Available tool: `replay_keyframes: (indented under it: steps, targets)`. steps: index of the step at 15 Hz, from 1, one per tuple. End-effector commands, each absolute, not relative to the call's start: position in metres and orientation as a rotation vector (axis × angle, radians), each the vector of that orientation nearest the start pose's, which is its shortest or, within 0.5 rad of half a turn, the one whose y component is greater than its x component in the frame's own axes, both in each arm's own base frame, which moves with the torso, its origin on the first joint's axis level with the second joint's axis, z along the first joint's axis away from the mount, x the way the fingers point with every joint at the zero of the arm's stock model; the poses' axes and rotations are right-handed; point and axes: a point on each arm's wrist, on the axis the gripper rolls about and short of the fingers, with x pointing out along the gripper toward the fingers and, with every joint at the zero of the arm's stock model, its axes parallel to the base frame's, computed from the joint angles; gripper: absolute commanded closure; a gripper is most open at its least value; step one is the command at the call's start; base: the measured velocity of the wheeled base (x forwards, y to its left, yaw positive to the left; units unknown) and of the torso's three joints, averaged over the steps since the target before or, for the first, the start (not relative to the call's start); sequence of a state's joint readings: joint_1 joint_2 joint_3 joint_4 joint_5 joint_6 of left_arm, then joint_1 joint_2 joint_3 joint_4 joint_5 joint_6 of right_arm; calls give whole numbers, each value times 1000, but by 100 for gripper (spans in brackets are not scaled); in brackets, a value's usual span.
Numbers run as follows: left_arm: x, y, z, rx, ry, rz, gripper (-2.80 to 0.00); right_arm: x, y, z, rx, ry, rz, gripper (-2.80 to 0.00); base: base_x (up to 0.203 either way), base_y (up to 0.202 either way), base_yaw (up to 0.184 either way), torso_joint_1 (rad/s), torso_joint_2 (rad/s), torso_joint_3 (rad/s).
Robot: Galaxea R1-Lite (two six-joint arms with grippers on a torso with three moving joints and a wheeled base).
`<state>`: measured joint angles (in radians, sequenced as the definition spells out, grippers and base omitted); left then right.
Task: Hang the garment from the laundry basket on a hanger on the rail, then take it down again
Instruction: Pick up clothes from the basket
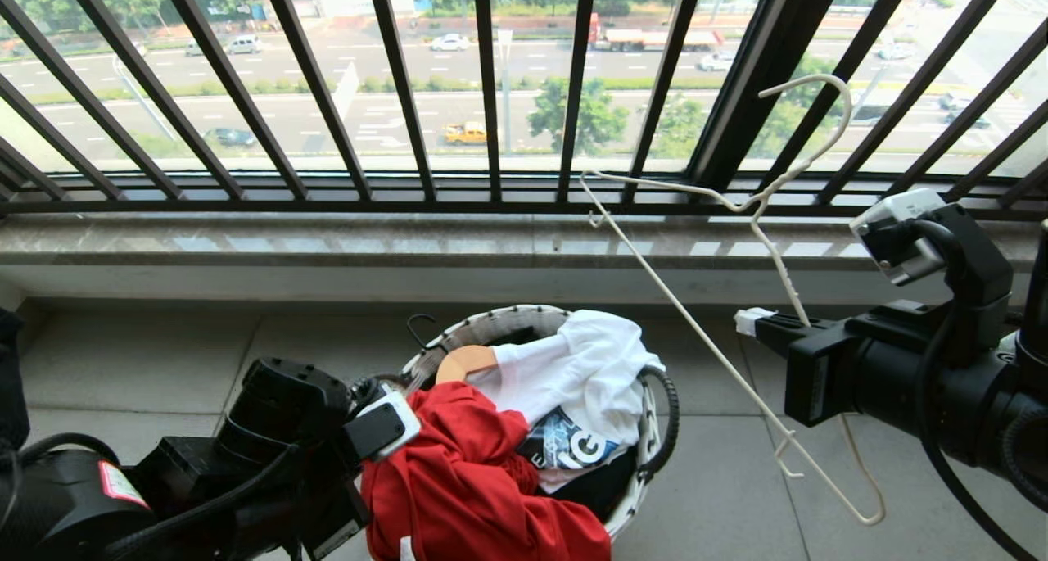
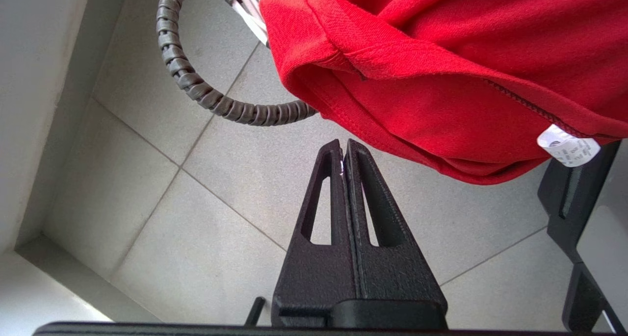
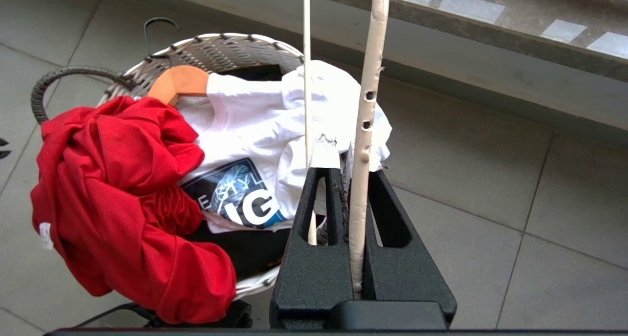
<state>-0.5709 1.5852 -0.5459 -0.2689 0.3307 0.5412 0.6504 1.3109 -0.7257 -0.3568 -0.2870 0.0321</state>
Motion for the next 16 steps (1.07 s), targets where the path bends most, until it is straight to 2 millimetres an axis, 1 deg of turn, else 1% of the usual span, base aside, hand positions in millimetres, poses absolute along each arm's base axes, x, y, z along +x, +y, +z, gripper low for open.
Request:
replay_keyframes:
  steps: [1,4,7,11,14,16]
  targets:
    - [201,-120,106,876,624,-404,-280,171,122,233,-72,211,358,0,0,0,0,0,0,0]
    - [204,-122,108,858,579,-392,-280,172,123,231,-75,219,357,0,0,0,0,0,0,0]
    - [204,-125,103,869,595,-404,-280,173,124,230,-78,225,358,0,0,0,0,0,0,0]
    - [205,-133,99,862,594,-418,-280,173,124,229,-78,225,357,0,0,0,0,0,0,0]
    - [218,-139,93,867,532,-303,-280,173,124,229,-78,225,359,0,0,0,0,0,0,0]
    - [224,-142,88,865,490,-263,-280,173,124,229,-78,225,359,0,0,0,0,0,0,0]
